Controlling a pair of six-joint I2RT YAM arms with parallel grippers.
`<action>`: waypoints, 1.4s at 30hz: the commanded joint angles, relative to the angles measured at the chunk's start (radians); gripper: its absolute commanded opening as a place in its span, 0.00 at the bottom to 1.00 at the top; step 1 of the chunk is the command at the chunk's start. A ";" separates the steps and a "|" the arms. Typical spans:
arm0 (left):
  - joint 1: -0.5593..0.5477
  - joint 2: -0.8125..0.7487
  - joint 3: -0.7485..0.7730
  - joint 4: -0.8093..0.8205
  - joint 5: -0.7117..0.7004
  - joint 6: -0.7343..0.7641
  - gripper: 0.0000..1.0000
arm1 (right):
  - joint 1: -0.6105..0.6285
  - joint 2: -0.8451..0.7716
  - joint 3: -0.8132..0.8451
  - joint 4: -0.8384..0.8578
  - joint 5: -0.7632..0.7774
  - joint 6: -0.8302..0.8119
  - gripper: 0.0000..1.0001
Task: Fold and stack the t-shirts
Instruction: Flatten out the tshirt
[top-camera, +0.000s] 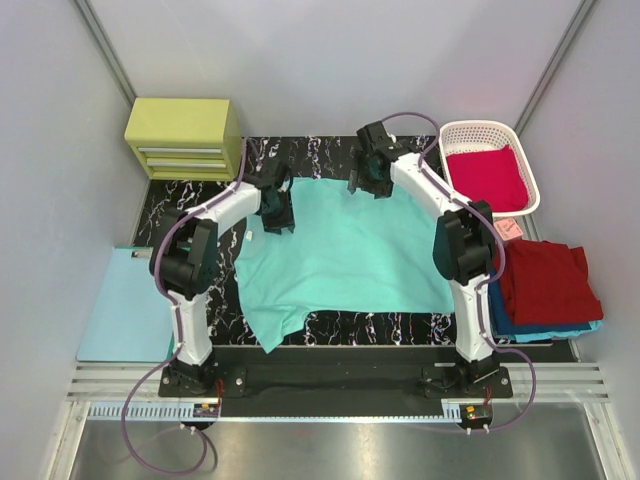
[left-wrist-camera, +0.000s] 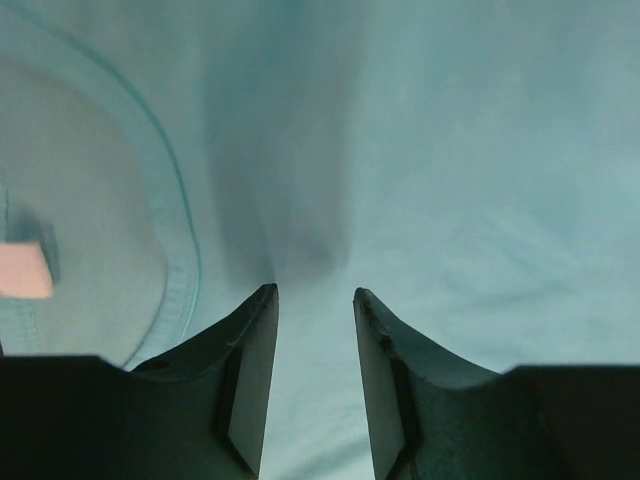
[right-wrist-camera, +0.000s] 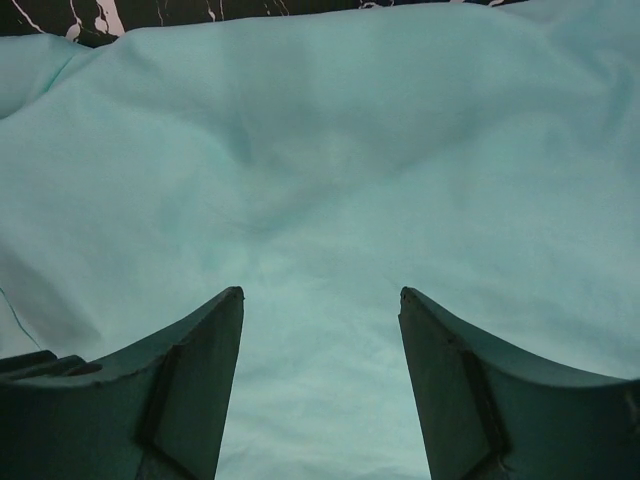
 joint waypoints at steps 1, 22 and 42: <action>-0.002 0.049 0.104 -0.029 0.044 0.024 0.40 | 0.002 0.048 0.113 -0.091 0.015 -0.045 0.71; -0.010 -0.072 -0.375 -0.050 0.051 -0.010 0.36 | 0.005 -0.131 -0.416 0.036 -0.084 0.011 0.70; -0.007 0.075 0.053 -0.135 0.011 0.029 0.40 | -0.026 0.062 -0.039 -0.036 -0.043 -0.030 0.72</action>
